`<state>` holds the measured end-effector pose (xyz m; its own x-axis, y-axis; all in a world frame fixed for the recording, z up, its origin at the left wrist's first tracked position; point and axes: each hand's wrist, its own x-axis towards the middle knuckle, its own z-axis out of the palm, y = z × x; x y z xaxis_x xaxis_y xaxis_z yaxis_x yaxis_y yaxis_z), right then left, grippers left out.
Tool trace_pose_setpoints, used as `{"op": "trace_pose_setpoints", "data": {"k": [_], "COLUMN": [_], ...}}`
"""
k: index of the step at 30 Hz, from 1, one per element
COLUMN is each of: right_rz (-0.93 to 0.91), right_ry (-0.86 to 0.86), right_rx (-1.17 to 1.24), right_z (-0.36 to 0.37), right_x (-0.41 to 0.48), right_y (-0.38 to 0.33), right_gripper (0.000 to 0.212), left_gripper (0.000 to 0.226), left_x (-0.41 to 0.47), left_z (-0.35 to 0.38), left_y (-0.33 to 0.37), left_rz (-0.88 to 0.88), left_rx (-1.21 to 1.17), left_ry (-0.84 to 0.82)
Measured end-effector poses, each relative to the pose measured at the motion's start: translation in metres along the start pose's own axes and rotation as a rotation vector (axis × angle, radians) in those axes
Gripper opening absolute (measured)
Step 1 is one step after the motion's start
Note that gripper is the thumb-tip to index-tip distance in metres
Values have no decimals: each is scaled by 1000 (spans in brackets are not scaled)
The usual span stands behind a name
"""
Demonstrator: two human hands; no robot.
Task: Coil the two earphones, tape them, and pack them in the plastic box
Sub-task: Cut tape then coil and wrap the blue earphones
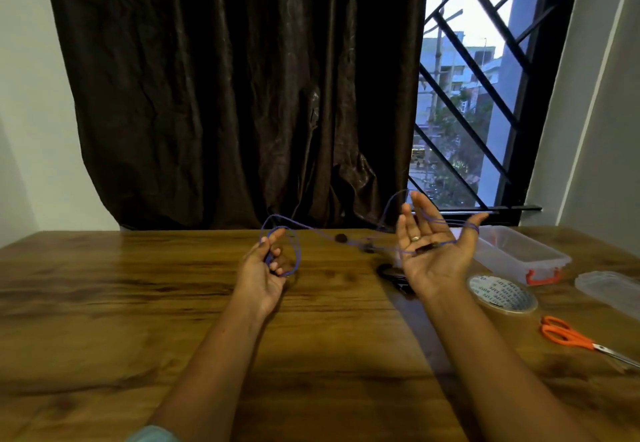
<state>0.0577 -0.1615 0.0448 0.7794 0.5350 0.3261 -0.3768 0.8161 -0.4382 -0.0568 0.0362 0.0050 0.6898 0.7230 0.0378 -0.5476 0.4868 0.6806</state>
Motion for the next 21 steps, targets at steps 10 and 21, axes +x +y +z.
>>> {"op": "trace_pose_setpoints", "data": {"k": [10,21], "right_rz": [224,270], "right_ry": [-167,-561], "right_rx": [-957,-1989], "right_z": [-2,-4], "right_x": [1,5], "right_y": [42,17], "right_gripper": [23,82], "left_gripper": [34,39], "left_x": [-5,-5], "left_z": [1,1], "left_y": [6,-3], "left_rz": [-214,415], "left_rx": [217,1061], "left_ry": [13,196]}}
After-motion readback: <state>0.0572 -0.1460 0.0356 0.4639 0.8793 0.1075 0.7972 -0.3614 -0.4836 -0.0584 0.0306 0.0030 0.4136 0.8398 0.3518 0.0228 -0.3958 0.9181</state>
